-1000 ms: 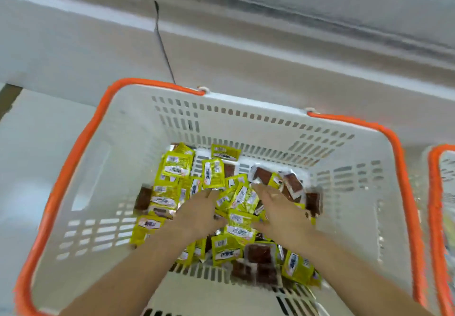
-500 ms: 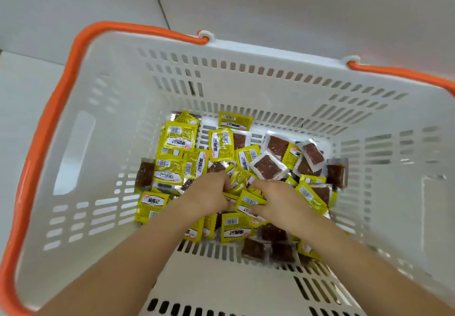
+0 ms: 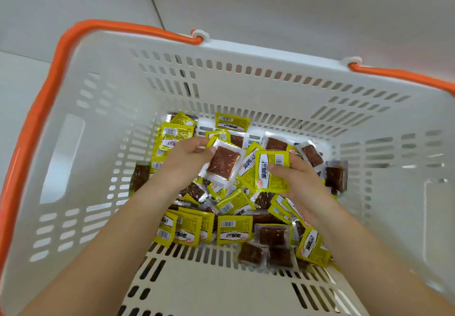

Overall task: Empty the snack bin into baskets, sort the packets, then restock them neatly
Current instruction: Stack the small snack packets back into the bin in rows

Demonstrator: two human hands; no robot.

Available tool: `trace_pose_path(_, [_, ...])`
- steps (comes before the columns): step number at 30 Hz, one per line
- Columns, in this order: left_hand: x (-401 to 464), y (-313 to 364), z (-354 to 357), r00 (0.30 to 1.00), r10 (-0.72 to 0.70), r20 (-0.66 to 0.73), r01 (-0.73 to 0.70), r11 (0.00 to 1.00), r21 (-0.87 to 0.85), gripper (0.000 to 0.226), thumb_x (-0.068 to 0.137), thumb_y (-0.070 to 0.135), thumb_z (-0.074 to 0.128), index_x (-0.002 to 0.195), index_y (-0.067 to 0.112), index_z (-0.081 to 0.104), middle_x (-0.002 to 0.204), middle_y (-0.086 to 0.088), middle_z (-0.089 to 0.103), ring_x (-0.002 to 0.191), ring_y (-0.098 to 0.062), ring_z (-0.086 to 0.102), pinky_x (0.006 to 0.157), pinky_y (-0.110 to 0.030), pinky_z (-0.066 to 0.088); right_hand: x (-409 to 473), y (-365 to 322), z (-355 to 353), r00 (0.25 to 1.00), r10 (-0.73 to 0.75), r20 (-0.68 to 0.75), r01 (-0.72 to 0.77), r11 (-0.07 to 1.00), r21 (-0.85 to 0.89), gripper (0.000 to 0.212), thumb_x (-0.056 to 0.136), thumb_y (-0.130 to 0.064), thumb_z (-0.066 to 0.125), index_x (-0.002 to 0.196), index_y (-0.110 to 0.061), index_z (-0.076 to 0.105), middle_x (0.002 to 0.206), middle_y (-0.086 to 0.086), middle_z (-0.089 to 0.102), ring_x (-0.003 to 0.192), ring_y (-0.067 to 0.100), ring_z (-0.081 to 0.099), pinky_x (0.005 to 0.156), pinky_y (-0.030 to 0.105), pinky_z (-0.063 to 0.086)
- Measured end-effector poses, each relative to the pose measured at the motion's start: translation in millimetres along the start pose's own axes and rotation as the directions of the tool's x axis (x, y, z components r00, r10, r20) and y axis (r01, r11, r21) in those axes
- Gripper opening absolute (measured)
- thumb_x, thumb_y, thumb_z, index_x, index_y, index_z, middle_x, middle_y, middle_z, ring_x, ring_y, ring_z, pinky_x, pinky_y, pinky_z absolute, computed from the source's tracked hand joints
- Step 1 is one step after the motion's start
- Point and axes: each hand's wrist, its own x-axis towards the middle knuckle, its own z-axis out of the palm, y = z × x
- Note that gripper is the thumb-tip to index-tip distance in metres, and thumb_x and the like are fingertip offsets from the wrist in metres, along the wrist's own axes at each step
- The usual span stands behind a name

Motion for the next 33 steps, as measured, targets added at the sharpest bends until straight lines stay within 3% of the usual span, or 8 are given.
trace_pose_path(3, [-2,-5,12,0.997,0.050,-0.058,-0.042,0.990,0.135,0.032,0.099,0.018,0.049,0.128,0.009,0.057,0.116,0.000,0.058,0.103,-0.012,0.052,0.082,-0.019,0.035,-2,4,1,1.000,0.016,0.002,-0.016,0.998,0.060,0.021,0.089,-0.017,0.064,0.108,-0.026,0.067,0.120,-0.003,0.066,0.117,0.021,0.058,0.100,0.053,0.042])
trace_pose_path(10, [-6,4,5,0.970,0.124,-0.211,-0.147,0.984,-0.098,0.019,0.095,0.019,0.056,0.077,0.025,0.058,0.080,-0.012,0.060,0.073,-0.014,0.053,0.074,-0.041,0.053,-1,3,6,1.000,0.002,0.007,-0.003,0.995,0.104,0.022,0.092,-0.017,0.060,0.111,-0.026,0.065,0.126,-0.002,0.061,0.117,0.017,0.057,0.087,0.042,0.053])
trace_pose_path(13, [-10,6,11,0.895,0.353,-0.273,-0.302,0.929,0.212,0.012,0.094,0.023,0.056,0.083,0.020,0.058,0.066,0.002,0.056,0.055,-0.004,0.045,0.053,-0.020,0.034,-3,2,13,1.000,0.014,-0.004,-0.014,0.989,0.148,0.022,0.095,-0.020,0.056,0.114,-0.027,0.064,0.129,0.000,0.060,0.120,0.021,0.056,0.096,0.050,0.049])
trace_pose_path(17, [-26,9,34,0.786,0.600,-0.149,-0.446,0.717,0.536,0.025,0.092,0.040,0.052,0.102,0.022,0.066,0.091,0.008,0.065,0.078,-0.009,0.059,0.066,-0.023,0.045,-4,4,21,0.999,0.036,0.016,-0.039,0.944,0.328,0.020,0.098,-0.014,0.049,0.110,-0.017,0.065,0.114,0.001,0.069,0.106,0.021,0.065,0.092,0.049,0.051])
trace_pose_path(20, [-26,11,47,0.872,0.486,-0.059,-0.442,0.834,0.330,0.032,0.091,0.047,0.054,0.114,0.027,0.065,0.109,0.010,0.060,0.097,0.002,0.056,0.082,-0.012,0.044,-9,0,25,0.998,0.008,0.066,-0.036,0.905,0.424,0.020,0.099,-0.012,0.045,0.103,-0.017,0.064,0.093,-0.002,0.072,0.086,0.015,0.069,0.082,0.041,0.056])
trace_pose_path(25, [-23,4,46,0.936,0.348,0.052,-0.351,0.923,0.158,0.037,0.093,0.040,0.050,0.124,0.024,0.062,0.121,0.014,0.052,0.110,0.007,0.047,0.087,0.003,0.029,-6,2,24,0.998,0.048,0.037,-0.059,0.907,0.417,0.028,0.098,-0.024,0.048,0.118,-0.012,0.063,0.117,0.008,0.067,0.100,0.023,0.066,0.089,0.043,0.053])
trace_pose_path(29, [-13,-7,41,0.983,0.184,0.029,-0.186,0.969,0.159,0.043,0.095,0.037,0.054,0.133,0.016,0.055,0.132,0.002,0.057,0.125,-0.015,0.050,0.107,-0.035,0.038,-5,3,21,0.997,0.038,0.062,-0.057,0.940,0.336,0.050,0.079,-0.049,0.066,0.120,-0.022,0.063,0.127,-0.001,0.063,0.120,0.021,0.058,0.097,0.050,0.047])
trace_pose_path(33, [-16,-2,38,0.996,0.090,0.002,-0.090,0.996,0.003,0.037,0.091,0.047,0.055,0.076,0.014,0.060,0.068,0.005,0.057,0.064,-0.006,0.054,0.066,-0.025,0.042,-8,5,22,0.997,-0.004,0.077,-0.004,0.993,0.114,0.023,0.088,-0.019,0.065,0.110,-0.024,0.067,0.115,-0.005,0.069,0.116,0.020,0.060,0.104,0.054,0.038])
